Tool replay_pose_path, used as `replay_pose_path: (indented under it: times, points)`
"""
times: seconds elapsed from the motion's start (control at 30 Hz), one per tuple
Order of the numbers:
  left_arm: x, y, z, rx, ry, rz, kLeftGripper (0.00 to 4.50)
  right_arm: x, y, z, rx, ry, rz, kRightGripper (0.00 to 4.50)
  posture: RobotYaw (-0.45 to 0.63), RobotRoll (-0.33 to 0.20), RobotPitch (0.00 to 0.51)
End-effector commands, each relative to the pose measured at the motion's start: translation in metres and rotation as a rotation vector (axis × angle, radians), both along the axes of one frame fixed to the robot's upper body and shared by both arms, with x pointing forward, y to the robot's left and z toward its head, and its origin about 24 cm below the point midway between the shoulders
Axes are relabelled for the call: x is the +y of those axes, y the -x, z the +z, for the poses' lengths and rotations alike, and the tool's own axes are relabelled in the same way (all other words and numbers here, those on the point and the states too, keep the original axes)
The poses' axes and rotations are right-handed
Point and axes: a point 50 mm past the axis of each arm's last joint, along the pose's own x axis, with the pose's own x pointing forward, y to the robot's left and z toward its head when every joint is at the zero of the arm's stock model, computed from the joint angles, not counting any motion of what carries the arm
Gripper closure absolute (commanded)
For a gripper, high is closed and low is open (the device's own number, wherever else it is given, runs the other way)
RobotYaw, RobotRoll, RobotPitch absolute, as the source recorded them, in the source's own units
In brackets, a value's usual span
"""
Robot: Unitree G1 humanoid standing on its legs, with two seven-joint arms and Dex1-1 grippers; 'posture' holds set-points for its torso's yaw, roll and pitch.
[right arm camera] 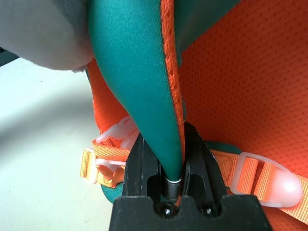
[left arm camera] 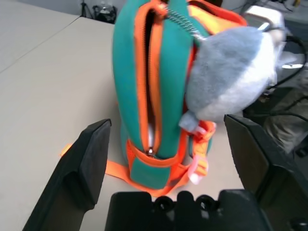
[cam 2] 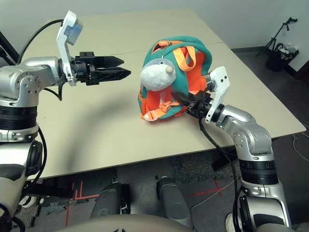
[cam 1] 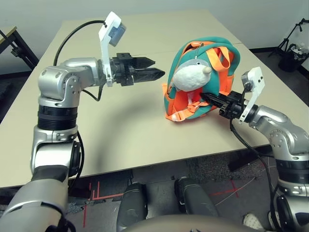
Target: Put the pencil case into the backpack and zip it.
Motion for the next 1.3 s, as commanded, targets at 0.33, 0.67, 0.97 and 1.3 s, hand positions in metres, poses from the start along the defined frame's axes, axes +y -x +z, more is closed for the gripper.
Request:
replay_pose_path:
  times: [0.33,0.67,0.97,1.3]
  points:
    - [-0.026,0.018,0.026,-0.098,0.011,-0.253,0.0,0.011,-0.003,-0.002,0.001,0.005,0.086,4.28,-0.12,0.0,0.05]
    - [-0.052,-0.005,0.019,-0.151,-0.017,-0.264,0.0,0.012,-0.002,0.0,-0.011,0.007,0.085,4.28,-0.13,0.0,0.049]
    - [-0.074,-0.014,0.0,-0.119,0.008,-0.322,0.0,0.008,0.0,0.001,-0.02,0.011,0.067,4.28,-0.16,0.0,0.053]
    - [-0.084,-0.01,-0.009,-0.083,0.0,-0.364,0.94,0.01,0.0,0.001,-0.02,0.006,0.066,4.28,-0.15,0.0,0.056]
